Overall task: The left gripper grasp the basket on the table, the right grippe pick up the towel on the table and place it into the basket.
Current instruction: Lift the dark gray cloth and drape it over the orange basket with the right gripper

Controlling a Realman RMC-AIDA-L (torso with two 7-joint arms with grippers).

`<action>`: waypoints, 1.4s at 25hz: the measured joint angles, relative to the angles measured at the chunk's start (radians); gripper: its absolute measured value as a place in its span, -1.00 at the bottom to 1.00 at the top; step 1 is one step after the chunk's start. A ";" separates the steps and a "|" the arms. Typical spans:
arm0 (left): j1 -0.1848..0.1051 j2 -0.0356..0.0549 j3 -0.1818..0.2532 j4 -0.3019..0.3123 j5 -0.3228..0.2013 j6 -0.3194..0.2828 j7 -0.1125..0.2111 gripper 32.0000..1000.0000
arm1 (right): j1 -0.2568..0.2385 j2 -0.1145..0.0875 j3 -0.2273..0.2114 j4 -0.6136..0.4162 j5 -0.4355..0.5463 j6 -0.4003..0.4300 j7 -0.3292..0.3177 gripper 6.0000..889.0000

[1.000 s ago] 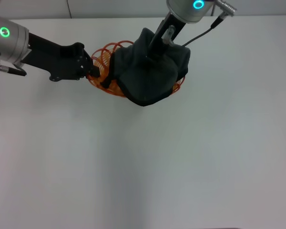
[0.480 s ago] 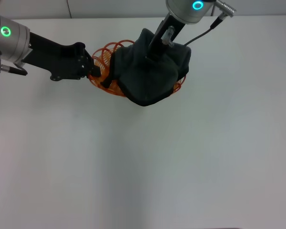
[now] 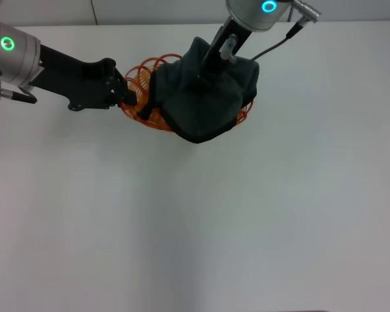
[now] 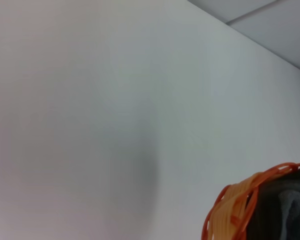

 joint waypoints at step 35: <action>0.006 0.0000 0.000 -0.001 0.003 0.000 0.006 -0.89 | -0.002 0.005 0.001 -0.027 0.037 -0.017 -0.054 0.93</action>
